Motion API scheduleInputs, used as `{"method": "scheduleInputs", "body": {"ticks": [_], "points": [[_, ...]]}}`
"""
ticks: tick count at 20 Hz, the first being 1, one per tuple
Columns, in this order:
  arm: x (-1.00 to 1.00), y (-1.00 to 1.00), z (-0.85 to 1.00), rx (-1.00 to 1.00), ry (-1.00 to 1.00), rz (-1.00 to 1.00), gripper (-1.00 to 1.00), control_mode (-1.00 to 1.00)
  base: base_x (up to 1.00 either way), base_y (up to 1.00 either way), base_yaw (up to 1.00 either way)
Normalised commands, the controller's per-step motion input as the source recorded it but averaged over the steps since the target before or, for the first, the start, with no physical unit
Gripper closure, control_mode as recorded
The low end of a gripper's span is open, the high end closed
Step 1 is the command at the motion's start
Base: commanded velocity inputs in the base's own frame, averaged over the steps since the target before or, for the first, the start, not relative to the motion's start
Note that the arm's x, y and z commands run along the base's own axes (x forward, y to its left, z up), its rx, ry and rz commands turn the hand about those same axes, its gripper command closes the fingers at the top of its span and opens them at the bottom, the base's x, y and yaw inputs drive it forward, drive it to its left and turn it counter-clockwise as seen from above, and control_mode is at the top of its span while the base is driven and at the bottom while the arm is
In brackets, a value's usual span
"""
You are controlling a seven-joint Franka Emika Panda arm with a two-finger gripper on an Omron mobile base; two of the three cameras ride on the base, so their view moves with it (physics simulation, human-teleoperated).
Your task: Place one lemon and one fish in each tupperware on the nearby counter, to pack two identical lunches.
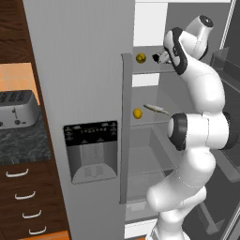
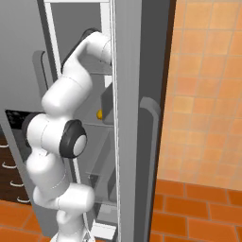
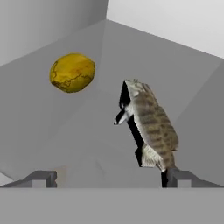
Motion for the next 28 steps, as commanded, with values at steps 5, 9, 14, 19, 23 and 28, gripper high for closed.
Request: {"method": "scheduleInputs", "body": {"ticks": [5, 9, 14, 19, 23, 28], "points": [[0.21, -0.18, -0.11, -0.01, 0.05, 0.1, -1.0, -1.0, 0.0, 0.0, 0.0], [0.34, -0.07, -0.15, -0.02, 0.13, 0.12, -1.0, -1.0, 0.0, 0.0, 0.0], [0.45, -0.06, -0.04, 0.0, 0.09, 0.11, -1.0, -1.0, 0.0, 0.0, 0.0], [0.36, -0.16, 0.0, 0.0, 0.0, 0.08, -1.0, -1.0, 0.0, 0.0, 0.0], [0.14, -0.01, 0.0, -0.06, -0.01, 0.04, -1.0, -1.0, 0.0, 0.0, 0.0], [0.02, 0.0, 0.02, -0.07, -0.01, 0.01, -1.0, -1.0, 0.0, 0.0, 0.0]]}}
